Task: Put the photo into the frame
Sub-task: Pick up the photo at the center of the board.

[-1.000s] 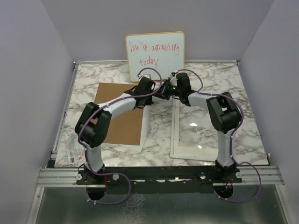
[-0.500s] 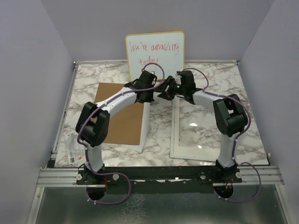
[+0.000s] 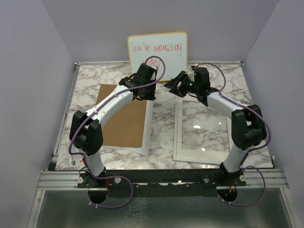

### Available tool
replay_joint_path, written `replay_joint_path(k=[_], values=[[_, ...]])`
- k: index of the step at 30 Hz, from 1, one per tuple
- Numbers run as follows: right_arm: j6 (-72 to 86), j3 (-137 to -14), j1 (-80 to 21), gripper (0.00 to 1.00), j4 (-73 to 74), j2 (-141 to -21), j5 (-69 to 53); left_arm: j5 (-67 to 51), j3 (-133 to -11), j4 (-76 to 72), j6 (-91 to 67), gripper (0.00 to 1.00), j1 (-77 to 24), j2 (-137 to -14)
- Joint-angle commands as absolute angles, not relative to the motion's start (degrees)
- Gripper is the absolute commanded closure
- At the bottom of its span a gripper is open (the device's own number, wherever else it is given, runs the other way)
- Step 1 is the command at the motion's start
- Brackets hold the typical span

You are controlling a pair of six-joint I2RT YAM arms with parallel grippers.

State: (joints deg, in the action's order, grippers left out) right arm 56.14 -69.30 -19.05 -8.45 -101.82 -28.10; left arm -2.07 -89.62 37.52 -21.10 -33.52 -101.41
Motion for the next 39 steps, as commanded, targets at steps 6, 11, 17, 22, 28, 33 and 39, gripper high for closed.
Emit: replay_joint_path(k=[6, 11, 17, 22, 28, 33, 39], values=[[51.80, -65.03, -19.09, 0.41, -2.52, -99.08, -21.25, -8.42, -97.40, 42.88, -19.23, 1.00, -33.93, -95.93], [51.61, -65.30, -18.91, 0.41, -0.93, -97.51, -17.52, -9.36, -98.18, 44.29, -17.63, 1.00, -33.88, -92.75], [51.70, -64.71, -18.37, 0.41, -0.12, -96.59, -15.66, -10.29, -100.34, 44.49, -16.35, 1.00, -33.93, -89.74], [51.21, -64.60, -18.23, 0.41, -0.09, -96.57, -16.37, -9.84, -102.63, 44.47, -16.81, 1.00, -33.93, -89.23], [50.60, -64.67, -17.96, 0.41, 2.11, -96.18, -15.43, -9.65, -106.52, 44.47, -17.11, 1.00, -33.91, -89.20], [49.16, -66.89, -17.18, 0.41, 7.87, -97.51, -10.91, -11.08, -110.85, 44.13, -17.38, 1.00, -33.93, -88.33], [41.10, -75.77, -17.14, 0.44, 24.73, -105.31, -3.51, -8.94, -113.07, 44.03, -16.86, 1.00, -33.92, -85.97]])
